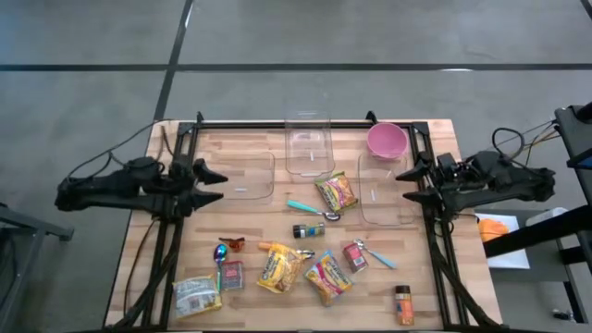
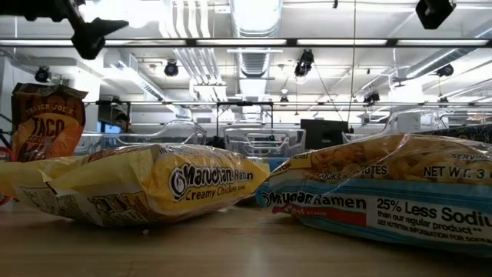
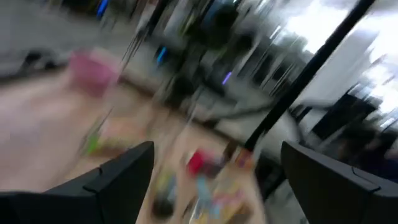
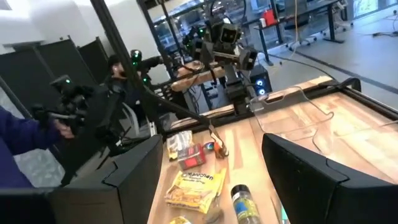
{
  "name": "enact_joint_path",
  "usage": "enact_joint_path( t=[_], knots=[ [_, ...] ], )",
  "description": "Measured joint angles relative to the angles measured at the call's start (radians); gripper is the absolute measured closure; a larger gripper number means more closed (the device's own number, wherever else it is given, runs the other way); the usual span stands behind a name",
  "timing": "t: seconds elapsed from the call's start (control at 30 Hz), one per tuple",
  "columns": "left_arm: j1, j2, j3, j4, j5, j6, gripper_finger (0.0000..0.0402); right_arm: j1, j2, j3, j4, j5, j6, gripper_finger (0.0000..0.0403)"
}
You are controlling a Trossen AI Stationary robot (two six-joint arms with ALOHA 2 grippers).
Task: Pick & Place Food Item
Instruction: Put the orange seasoning bag into the left transparent bin
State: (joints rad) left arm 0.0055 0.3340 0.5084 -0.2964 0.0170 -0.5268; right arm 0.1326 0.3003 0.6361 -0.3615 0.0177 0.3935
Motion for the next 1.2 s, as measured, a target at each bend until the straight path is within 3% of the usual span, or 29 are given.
enact_joint_path(
  t=[0.1, 0.3, 0.43, 0.67, 0.93, 1.1, 1.2],
  knots=[
    [0.0, 0.067, 0.091, -0.114, -0.045, 0.017, 0.0043, 0.0, 0.026, -0.005, 0.002, 0.008, 0.035, 0.0131],
    [0.0, 0.132, 0.161, -0.087, -0.051, 0.066, 0.0043, 0.0, 0.077, -0.003, 0.045, -0.007, 0.116, 0.0131],
    [0.0, 0.138, 0.155, -0.086, -0.05, 0.048, 0.0043, 0.0, 0.095, -0.002, 0.133, -0.046, 0.065, 0.0131],
    [0.002, 0.14, 0.11, -0.094, -0.073, -0.173, 0.0043, 0.0, 0.094, -0.002, 0.209, -0.045, 0.074, 0.0131],
    [0.003, 0.14, 0.107, -0.098, -0.095, -0.322, 0.0043, 0.0, 0.106, -0.002, 0.247, -0.043, 0.032, 0.0131],
    [0.003, 0.157, 0.106, -0.062, 0.02, -0.33, 0.0043, 0.0, 0.134, 0.011, 0.241, -0.042, 0.017, 0.0131],
    [0.003, 0.174, 0.114, -0.009, 0.036, -0.351, 0.0043, 0.0, 0.153, 0.017, 0.239, -0.032, -0.005, 0.0131]
  ],
)
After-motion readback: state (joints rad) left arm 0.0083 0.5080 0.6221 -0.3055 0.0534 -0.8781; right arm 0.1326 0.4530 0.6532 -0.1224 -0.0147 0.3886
